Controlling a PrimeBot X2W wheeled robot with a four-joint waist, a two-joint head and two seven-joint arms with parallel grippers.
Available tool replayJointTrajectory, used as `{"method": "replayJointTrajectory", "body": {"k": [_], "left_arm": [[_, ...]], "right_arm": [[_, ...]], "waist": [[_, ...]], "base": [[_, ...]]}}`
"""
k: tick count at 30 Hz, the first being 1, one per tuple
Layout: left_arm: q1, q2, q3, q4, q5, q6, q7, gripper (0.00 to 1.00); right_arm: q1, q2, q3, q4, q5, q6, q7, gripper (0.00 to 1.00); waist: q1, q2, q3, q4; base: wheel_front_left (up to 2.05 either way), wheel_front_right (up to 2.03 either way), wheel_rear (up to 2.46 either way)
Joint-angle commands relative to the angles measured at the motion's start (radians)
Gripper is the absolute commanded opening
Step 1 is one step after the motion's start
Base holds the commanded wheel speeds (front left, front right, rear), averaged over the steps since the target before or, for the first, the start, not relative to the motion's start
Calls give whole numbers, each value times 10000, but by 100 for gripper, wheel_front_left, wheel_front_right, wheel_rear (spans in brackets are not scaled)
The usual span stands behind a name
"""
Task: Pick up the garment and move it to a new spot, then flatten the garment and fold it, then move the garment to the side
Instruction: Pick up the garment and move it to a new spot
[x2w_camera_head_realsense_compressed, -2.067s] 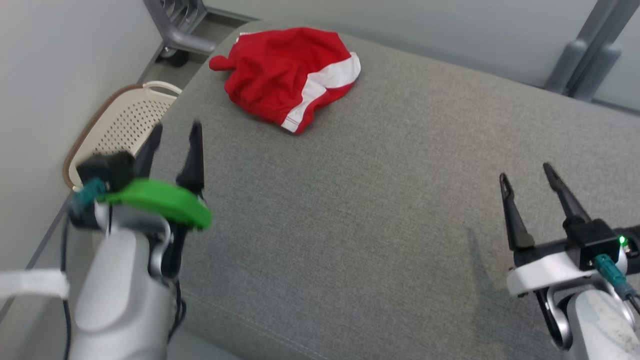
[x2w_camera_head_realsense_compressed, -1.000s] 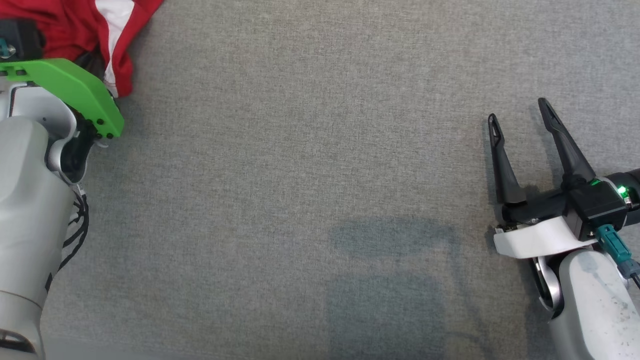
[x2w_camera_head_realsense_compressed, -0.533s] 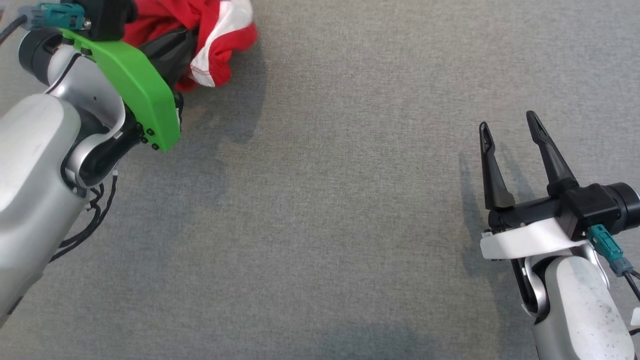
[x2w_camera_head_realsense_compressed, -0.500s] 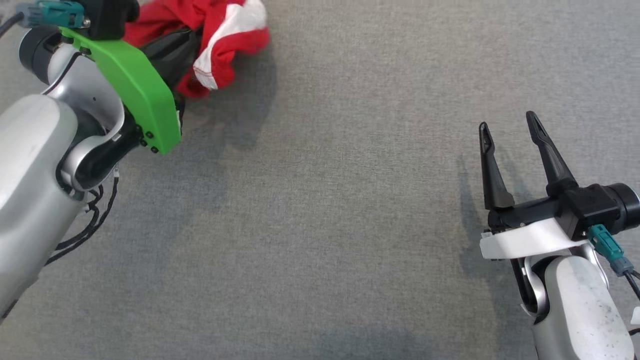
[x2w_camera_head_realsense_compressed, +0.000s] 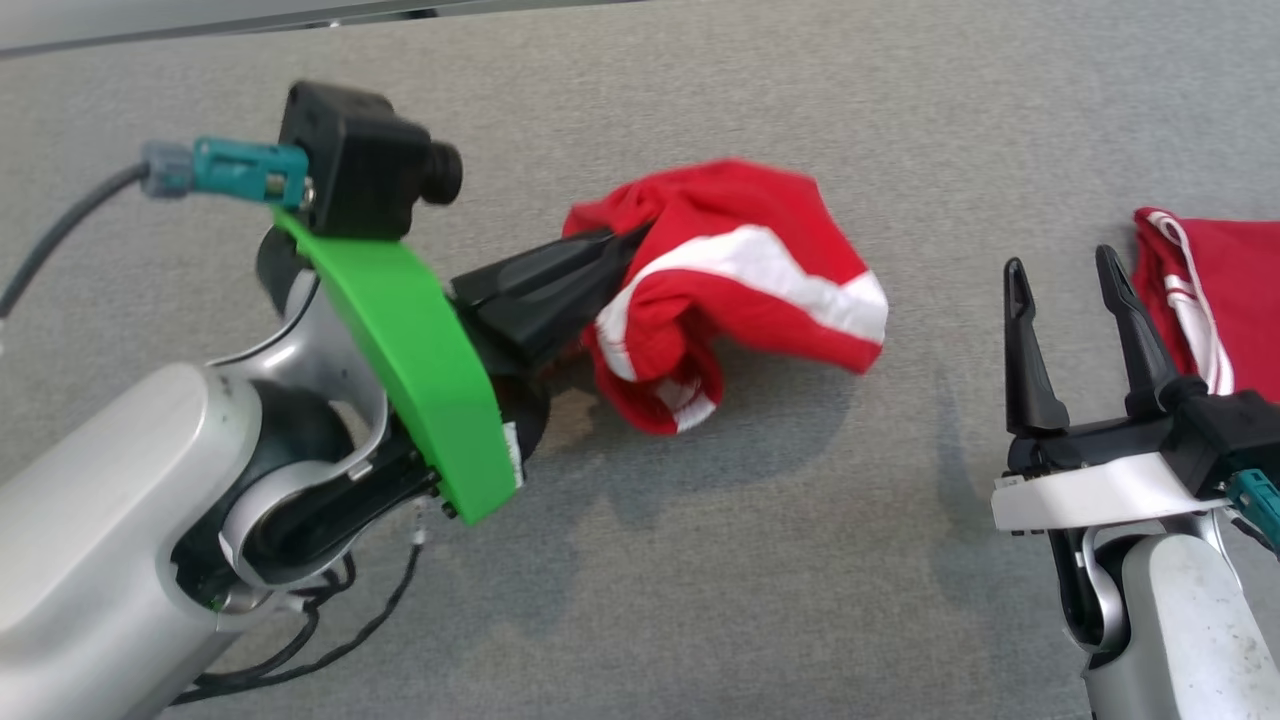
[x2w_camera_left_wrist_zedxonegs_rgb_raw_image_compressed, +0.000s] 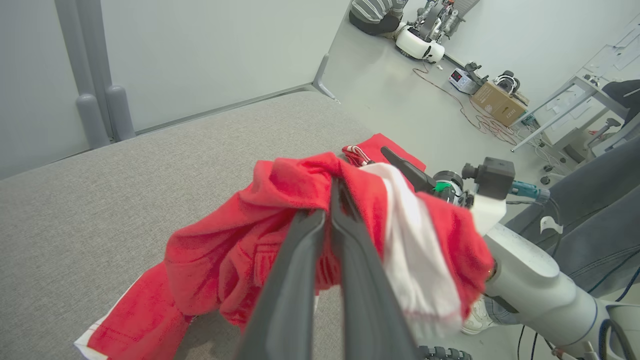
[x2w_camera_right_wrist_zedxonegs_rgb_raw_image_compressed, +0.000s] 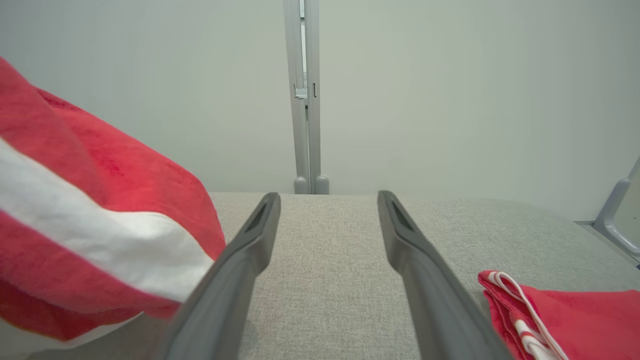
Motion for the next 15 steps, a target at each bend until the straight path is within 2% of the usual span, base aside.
{"method": "replayJointTrajectory", "body": {"k": [1,3,6,8,10,11,12,15], "left_arm": [[256,344,-103,-14,369,125,11,0],[716,553,-336,168,509,200,-96,0],[1307,1028,-691,1031,1348,292,-562,2],[1780,1115,-983,1805,1966,402,-1104,29],[2211,960,-1279,2519,2403,444,-1568,48],[2433,821,-1430,2825,2483,456,-1736,82],[2609,709,-1592,3050,2608,429,-1851,100],[2948,272,-1946,3532,2830,339,-2184,100]], "right_arm": [[154,-10,-54,-10,106,-10,1,100],[195,-9,-64,-6,166,-10,1,100],[324,-10,-76,54,227,-10,1,100],[342,-9,-77,84,237,-10,1,100],[396,-11,-115,104,192,-10,1,100],[452,-10,-131,109,136,-10,1,100],[517,-10,-169,104,88,-10,1,100],[621,-14,-314,91,-31,-10,1,100]], "waist": [[0,69,-196,-546],[0,69,-177,-680],[0,69,-155,-819],[0,69,-137,-888],[0,69,-147,-887],[0,69,-160,-866],[0,69,-182,-826],[0,69,-252,-661]], "base": [[0,0,0],[0,0,0],[0,0,0],[0,0,0],[0,0,0],[0,0,0],[0,0,0],[0,0,0]]}}
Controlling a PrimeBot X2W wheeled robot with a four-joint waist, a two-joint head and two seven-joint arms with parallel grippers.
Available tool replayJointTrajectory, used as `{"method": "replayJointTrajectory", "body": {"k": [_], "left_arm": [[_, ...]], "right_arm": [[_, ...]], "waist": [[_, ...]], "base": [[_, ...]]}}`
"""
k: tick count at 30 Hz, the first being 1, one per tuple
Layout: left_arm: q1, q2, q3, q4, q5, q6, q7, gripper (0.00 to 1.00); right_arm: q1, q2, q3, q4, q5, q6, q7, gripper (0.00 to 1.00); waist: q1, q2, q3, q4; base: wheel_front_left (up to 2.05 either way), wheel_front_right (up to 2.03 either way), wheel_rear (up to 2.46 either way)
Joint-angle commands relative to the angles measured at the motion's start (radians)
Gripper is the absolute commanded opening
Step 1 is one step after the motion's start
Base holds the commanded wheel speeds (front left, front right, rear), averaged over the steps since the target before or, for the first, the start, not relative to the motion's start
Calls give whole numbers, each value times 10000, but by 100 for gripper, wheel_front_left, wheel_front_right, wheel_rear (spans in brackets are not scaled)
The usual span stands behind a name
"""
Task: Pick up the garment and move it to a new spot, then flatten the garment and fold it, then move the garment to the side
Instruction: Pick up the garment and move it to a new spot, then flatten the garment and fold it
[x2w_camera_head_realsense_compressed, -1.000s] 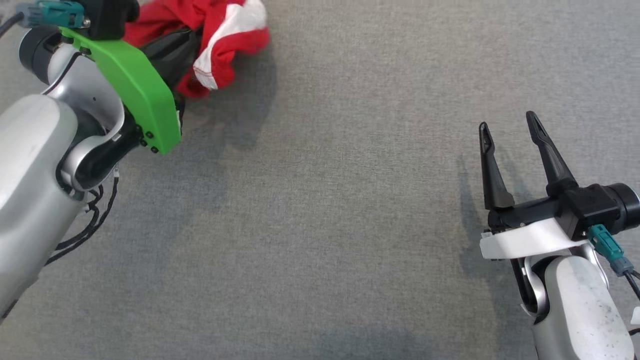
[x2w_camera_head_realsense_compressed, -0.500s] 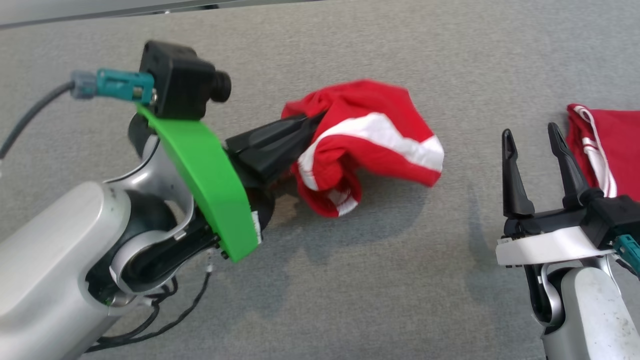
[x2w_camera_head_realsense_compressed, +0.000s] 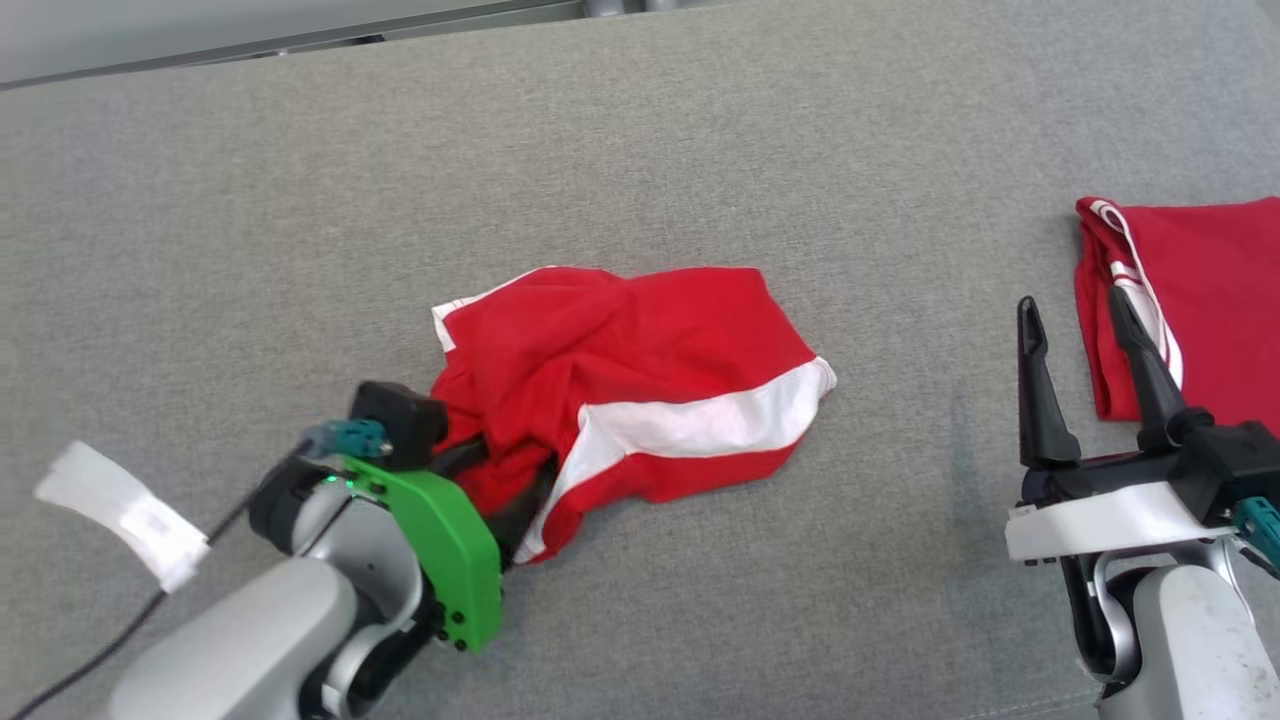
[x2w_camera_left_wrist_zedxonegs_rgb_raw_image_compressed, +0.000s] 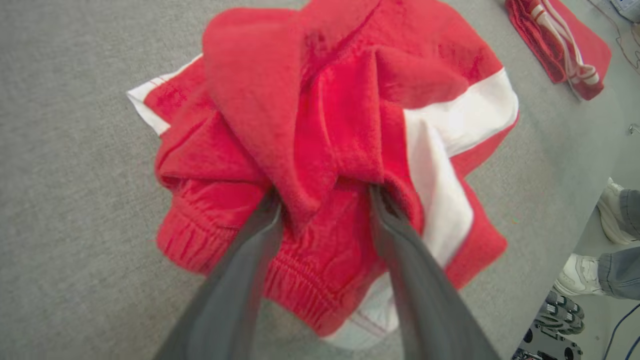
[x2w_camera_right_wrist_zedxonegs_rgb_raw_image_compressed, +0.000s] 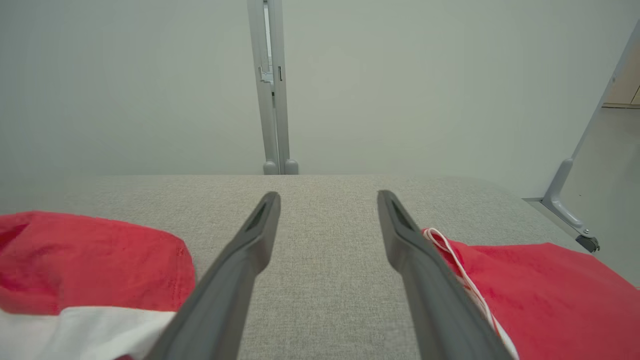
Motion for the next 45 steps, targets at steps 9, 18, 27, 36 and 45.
{"method": "replayJointTrajectory", "body": {"k": [9,18,27,36,45], "left_arm": [[639,-934,40,709,415,608,-1242,100],[2681,-455,1053,-706,-887,1326,-2483,100],[3436,-991,1381,-284,-2249,606,-2632,100],[2820,-1735,1187,1497,-2421,-186,-2425,67],[2879,-1650,1317,1165,-2696,-614,-2297,0]], "right_arm": [[381,-21,-136,-2,-378,-10,1,100],[744,-17,-330,-105,-576,-10,1,100],[590,-22,-266,-108,-681,-10,1,100],[428,-20,-328,-110,-749,-10,1,100],[522,-20,-438,-37,-590,-10,1,100]], "waist": [[0,68,-409,598],[0,68,-585,880],[0,68,-344,1151],[0,68,-66,1004],[0,68,-54,838]], "base": [[0,0,0],[0,0,0],[0,0,0],[0,0,0],[0,0,0]]}}
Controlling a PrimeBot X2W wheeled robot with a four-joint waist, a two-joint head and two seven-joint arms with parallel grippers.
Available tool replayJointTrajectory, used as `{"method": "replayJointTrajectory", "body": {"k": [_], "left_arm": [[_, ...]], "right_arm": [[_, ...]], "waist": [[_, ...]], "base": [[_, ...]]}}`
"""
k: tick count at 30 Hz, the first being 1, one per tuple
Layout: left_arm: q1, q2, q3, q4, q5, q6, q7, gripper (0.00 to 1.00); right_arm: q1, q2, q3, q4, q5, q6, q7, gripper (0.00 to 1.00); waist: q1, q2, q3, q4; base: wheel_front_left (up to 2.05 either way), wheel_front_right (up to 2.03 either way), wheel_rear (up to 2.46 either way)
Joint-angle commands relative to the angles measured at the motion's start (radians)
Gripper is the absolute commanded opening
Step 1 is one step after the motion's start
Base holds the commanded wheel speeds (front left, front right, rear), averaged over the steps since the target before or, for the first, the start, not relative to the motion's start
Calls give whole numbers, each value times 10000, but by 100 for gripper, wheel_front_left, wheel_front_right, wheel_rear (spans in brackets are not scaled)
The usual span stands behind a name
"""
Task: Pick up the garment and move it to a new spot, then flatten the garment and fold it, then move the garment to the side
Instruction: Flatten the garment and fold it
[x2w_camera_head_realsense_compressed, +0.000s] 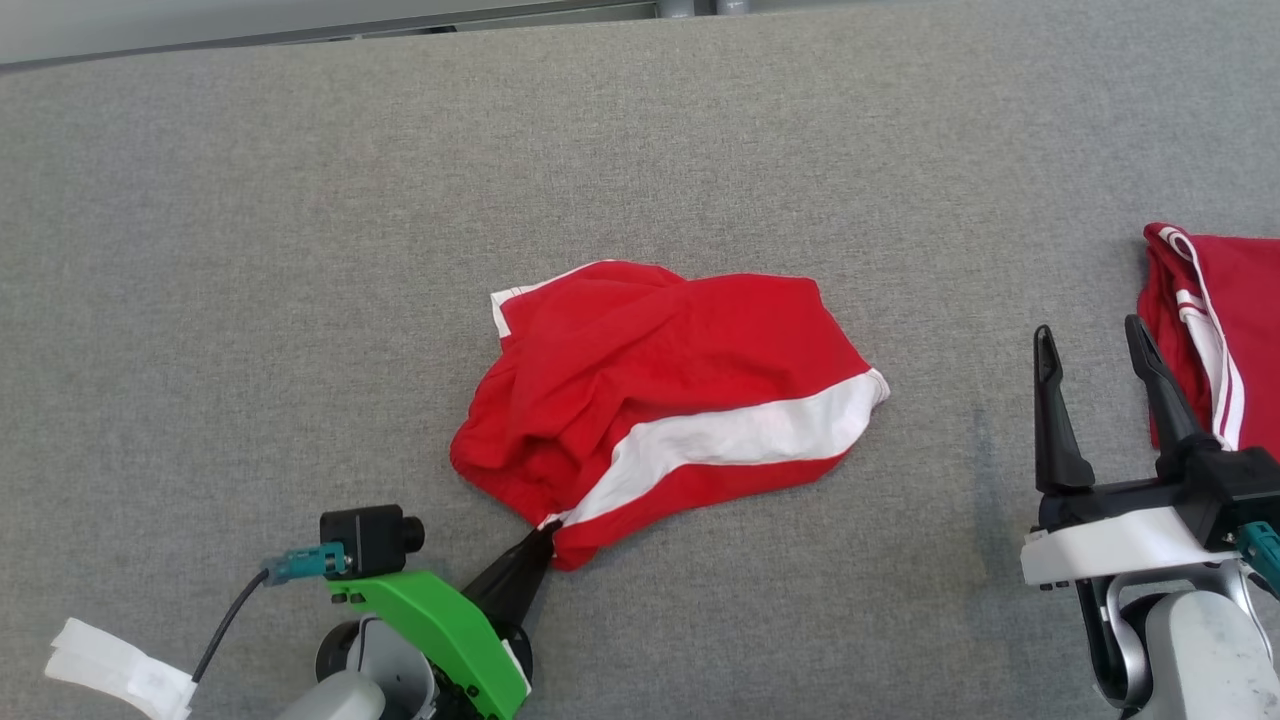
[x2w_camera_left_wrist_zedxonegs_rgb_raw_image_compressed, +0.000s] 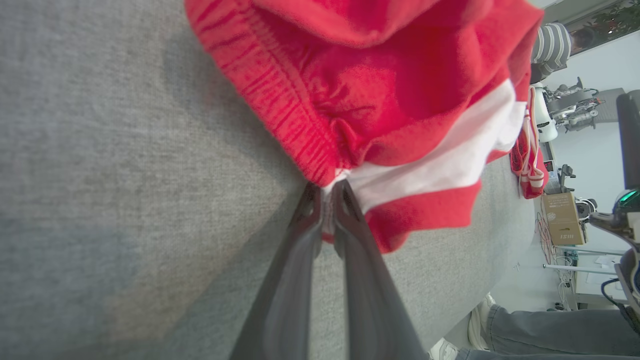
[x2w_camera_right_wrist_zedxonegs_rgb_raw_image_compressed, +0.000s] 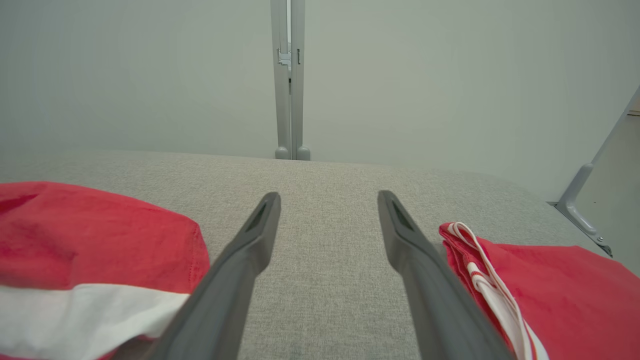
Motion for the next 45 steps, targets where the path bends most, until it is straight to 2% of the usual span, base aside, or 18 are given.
{"method": "replayJointTrajectory", "body": {"k": [1,5,12,15,18,20,21,22,24,28,36,40,42,45], "left_arm": [[23,126,0,-57,31,4,46,0],[-112,462,-88,-138,385,170,130,0],[-614,2107,58,-953,1175,786,577,0],[-765,2631,14,-1358,1399,997,947,0],[-855,2839,-156,-1391,1672,1116,1197,0],[-878,2720,-281,-1355,1615,1135,1355,0],[-879,2643,-314,-1305,1593,1122,1381,10],[-880,2580,-343,-1238,1602,1122,1372,33],[-842,2465,-367,-1131,1623,1134,1291,100],[-611,2315,-120,-956,1577,1315,784,100],[336,2160,663,-1100,1765,1779,-1410,100],[717,2079,802,-952,2474,2022,-2003,100],[926,1855,1044,-852,2727,2102,-2147,100],[1695,1335,2175,-687,3634,2146,-2208,100]], "right_arm": [[31,-26,-27,20,72,-10,1,100],[5,-26,-48,37,127,-10,1,100],[63,-26,-100,64,138,-10,1,100],[37,-26,-66,88,141,-10,1,100],[-25,-26,-18,112,155,-10,1,100],[-80,-27,24,134,158,-10,1,100],[-98,-27,44,146,157,-10,1,100],[-108,-27,58,155,149,-10,1,100],[-71,-27,60,150,108,-10,1,100],[39,-26,-2,69,-53,-10,1,100],[379,-26,-175,-341,-386,-10,1,100],[661,-28,-253,-556,-449,-10,1,100],[836,-28,-300,-597,-445,-10,1,100],[1313,-26,-283,-467,-421,-10,1,100]], "waist": [[0,69,-1,4],[0,69,-10,10],[0,69,-62,133],[0,69,-35,181],[0,69,-4,192],[0,69,18,189],[0,69,26,184],[0,69,31,175],[0,69,20,154],[0,69,-39,114],[0,69,-608,216],[0,69,-995,422],[0,69,-1206,542],[0,69,-1684,739]], "base": [[0,0,0],[0,0,0],[0,0,0],[0,0,0],[0,0,0],[0,0,0],[0,0,0],[0,0,0],[0,0,0],[0,0,0],[0,0,0],[0,0,0],[0,0,0],[0,0,0]]}}
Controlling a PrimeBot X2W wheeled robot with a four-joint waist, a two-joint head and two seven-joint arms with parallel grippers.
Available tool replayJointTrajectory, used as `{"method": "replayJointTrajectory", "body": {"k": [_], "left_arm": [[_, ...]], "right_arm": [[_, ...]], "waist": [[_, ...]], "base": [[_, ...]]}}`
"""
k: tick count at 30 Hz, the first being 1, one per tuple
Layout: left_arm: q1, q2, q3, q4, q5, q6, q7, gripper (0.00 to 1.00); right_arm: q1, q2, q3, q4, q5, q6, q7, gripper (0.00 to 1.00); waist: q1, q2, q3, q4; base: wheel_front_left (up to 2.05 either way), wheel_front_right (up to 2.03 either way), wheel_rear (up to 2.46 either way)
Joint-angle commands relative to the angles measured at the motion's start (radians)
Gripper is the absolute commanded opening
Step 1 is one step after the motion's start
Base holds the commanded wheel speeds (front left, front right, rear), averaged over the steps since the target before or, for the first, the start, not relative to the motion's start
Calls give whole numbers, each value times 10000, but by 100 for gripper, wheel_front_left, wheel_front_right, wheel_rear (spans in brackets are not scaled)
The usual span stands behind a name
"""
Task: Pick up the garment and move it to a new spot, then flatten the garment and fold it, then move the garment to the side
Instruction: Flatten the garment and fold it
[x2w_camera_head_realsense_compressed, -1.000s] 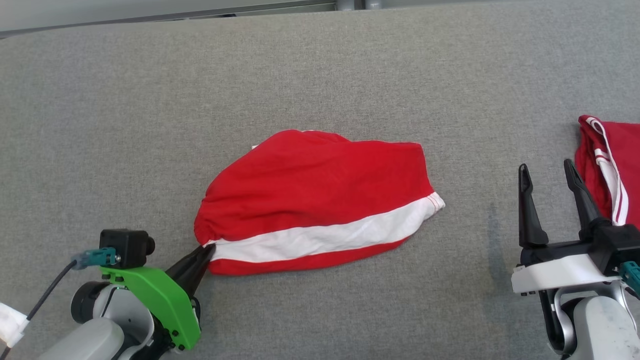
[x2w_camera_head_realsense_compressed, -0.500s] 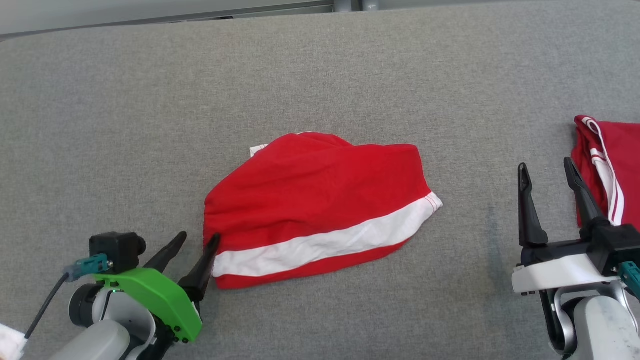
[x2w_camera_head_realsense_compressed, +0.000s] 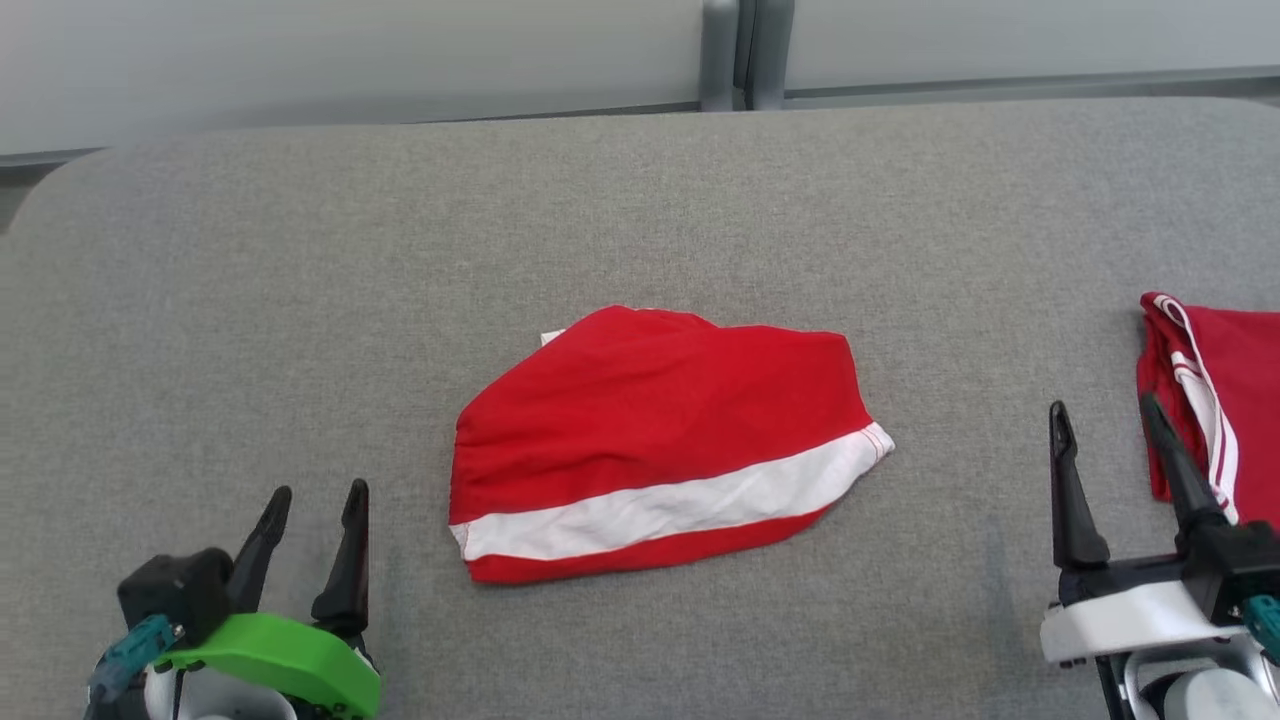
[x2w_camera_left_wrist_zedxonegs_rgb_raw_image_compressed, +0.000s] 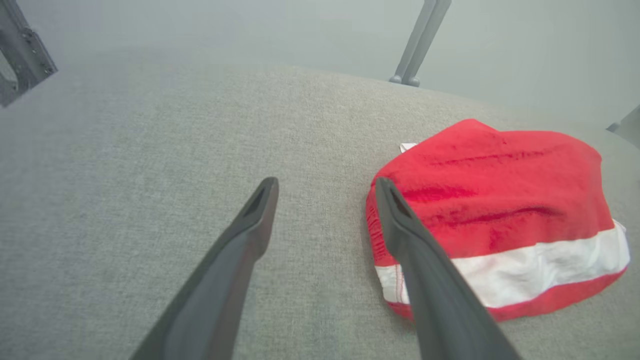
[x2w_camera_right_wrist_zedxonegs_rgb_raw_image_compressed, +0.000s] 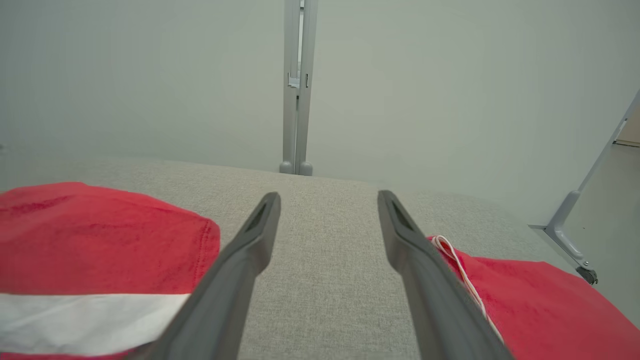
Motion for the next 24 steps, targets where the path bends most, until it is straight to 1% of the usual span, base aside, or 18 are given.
{"method": "replayJointTrajectory", "body": {"k": [1,4,10,11,12,13,19,22,24], "left_arm": [[599,-299,577,26,461,-60,-43,100],[1266,-816,1641,-83,1399,-389,-42,100],[2299,-1731,3309,-195,3333,-1272,-44,100],[2428,-1884,3530,-181,3595,-1474,-44,100],[2677,-2172,3945,-156,4077,-1851,-44,100],[2677,-2172,3945,-156,4077,-1851,-44,100],[3409,-2920,5096,295,5095,-2811,-45,100],[3597,-3199,5547,532,5526,-3410,-44,100],[3694,-3332,5899,750,5800,-3711,-44,100]], "right_arm": [[332,-25,29,101,-17,-12,1,100],[704,-26,34,211,-9,-12,1,100],[1097,-27,-109,304,187,-12,1,100],[1116,-27,-144,342,189,-12,1,100],[1202,-25,-190,455,217,-12,1,100],[1202,-25,-190,455,217,-12,1,100],[1341,-26,-239,768,155,-12,1,100],[1404,-26,-255,911,48,-12,1,100],[1412,-25,-230,985,35,-14,1,100]], "waist": [[0,68,-540,315],[0,68,-795,498],[0,68,-979,677],[0,68,-1004,684],[0,68,-1106,676],[0,68,-1106,676],[0,68,-1454,555],[0,68,-1560,527],[0,68,-1615,503]], "base": [[0,0,0],[0,0,0],[0,0,0],[0,0,0],[0,0,0],[0,0,0],[0,0,0],[0,0,0],[0,0,0]]}}
